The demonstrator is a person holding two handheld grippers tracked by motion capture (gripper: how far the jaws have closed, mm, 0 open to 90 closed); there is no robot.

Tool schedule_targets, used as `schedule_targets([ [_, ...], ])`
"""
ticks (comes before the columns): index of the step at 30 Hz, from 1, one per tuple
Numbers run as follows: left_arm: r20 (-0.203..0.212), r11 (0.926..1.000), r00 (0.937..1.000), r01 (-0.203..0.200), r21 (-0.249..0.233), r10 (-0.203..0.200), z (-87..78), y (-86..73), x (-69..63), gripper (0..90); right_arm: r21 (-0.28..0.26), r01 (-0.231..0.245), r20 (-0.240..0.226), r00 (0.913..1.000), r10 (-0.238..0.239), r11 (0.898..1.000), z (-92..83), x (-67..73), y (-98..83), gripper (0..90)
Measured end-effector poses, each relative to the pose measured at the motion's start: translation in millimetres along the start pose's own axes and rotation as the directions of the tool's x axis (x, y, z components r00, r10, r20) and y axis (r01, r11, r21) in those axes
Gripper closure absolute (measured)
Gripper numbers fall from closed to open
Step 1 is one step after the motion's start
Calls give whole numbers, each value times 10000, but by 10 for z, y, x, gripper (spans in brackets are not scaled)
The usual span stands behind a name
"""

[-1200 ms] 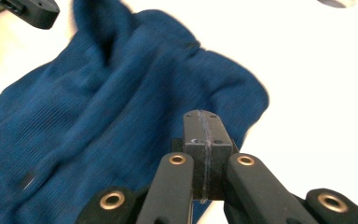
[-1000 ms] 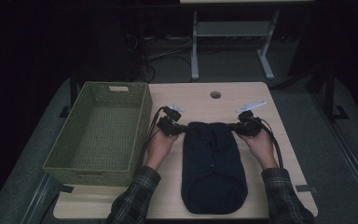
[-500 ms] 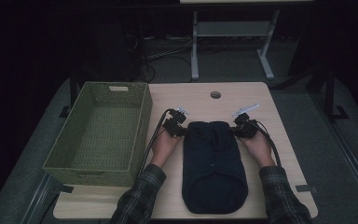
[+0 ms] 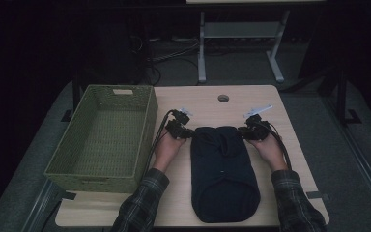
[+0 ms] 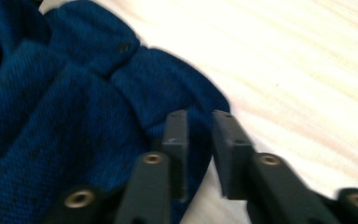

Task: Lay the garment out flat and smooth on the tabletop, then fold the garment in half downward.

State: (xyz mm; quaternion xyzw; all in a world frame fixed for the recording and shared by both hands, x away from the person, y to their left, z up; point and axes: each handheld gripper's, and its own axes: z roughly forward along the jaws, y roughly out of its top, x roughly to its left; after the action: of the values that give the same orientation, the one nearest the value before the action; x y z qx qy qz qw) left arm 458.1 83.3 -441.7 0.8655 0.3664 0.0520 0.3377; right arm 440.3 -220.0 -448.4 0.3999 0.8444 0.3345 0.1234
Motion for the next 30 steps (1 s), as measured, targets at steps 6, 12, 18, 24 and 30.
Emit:
schedule_targets([
  [6,42,9991,9998,175,-383,-174,-22,95,118,611,-85,-99,-38,9999,99,9999,12,-69,155,584],
  [12,48,9994,9999,136,-325,-135,82,137,167,489,-210,-299,38,9995,300,9993,77,-149,213,561],
  [18,108,9998,9998,179,-99,-178,211,109,184,435,3,-413,-153,9990,413,9991,178,-169,217,559],
  [24,129,9999,9999,101,36,-102,258,94,191,435,165,-691,-432,9966,698,9975,240,-213,156,551],
  [30,17,9991,9994,-349,241,348,279,102,181,449,403,-707,-574,9957,729,9967,296,-211,132,574],
])
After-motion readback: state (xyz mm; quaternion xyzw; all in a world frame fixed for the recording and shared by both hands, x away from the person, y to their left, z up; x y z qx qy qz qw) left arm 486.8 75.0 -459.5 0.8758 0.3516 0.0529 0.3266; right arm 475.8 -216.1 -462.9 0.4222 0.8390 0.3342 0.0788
